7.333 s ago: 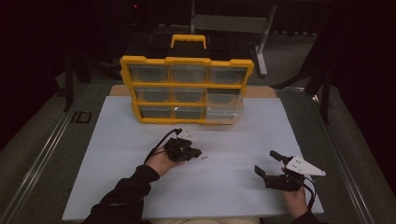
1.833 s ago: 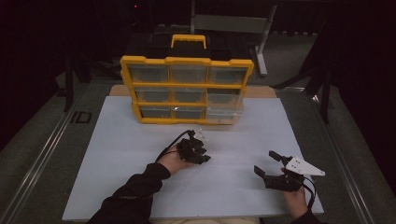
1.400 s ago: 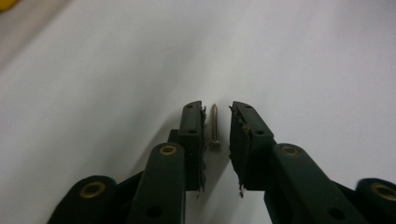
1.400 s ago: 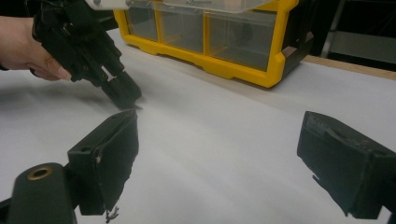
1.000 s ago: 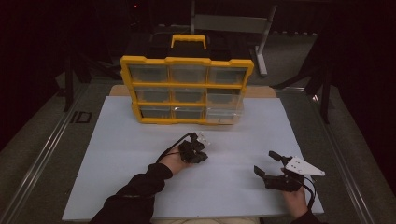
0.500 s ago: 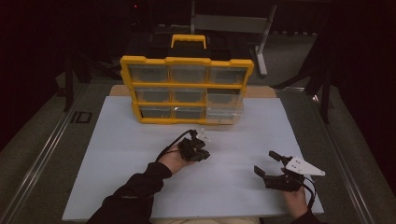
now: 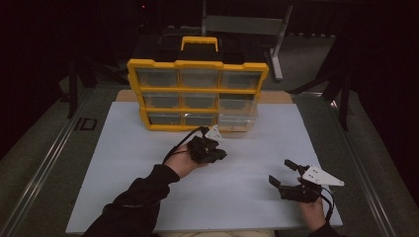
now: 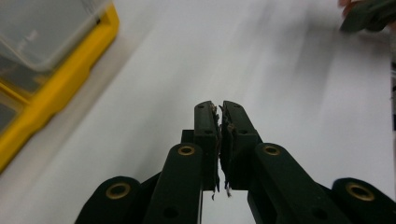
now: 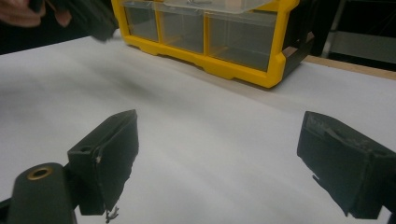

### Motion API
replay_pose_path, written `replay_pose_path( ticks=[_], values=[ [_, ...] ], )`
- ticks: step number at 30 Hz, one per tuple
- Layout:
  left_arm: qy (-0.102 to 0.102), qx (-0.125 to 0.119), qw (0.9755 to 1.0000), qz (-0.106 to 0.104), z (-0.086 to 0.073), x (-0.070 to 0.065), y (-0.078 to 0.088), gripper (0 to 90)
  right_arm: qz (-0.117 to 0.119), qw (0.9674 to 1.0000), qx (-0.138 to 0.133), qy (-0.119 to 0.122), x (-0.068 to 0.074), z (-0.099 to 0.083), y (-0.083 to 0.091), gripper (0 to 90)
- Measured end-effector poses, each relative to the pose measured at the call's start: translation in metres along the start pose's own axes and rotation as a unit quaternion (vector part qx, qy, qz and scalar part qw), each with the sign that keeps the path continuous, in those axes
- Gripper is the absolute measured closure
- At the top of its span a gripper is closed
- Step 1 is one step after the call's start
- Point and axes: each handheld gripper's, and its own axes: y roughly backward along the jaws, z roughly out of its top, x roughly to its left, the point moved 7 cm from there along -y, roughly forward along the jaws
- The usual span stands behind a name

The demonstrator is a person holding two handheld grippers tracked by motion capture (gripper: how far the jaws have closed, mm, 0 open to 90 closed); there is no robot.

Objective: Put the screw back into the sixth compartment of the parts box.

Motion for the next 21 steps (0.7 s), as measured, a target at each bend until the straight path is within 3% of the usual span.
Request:
replay_pose_path(
  ticks=[11,21],
  values=[
    [-0.022,-0.021,0.9995,0.005,0.032,0.001,0.026,86.3,0.0,1.0,0.001,-0.002,0.0,0.0,0.0,12.5],
    [-0.032,-0.045,0.9983,0.016,0.063,0.014,0.05,86.3,0.0,1.0,0.001,-0.002,-0.001,0.0,0.0,12.5]
  ],
)
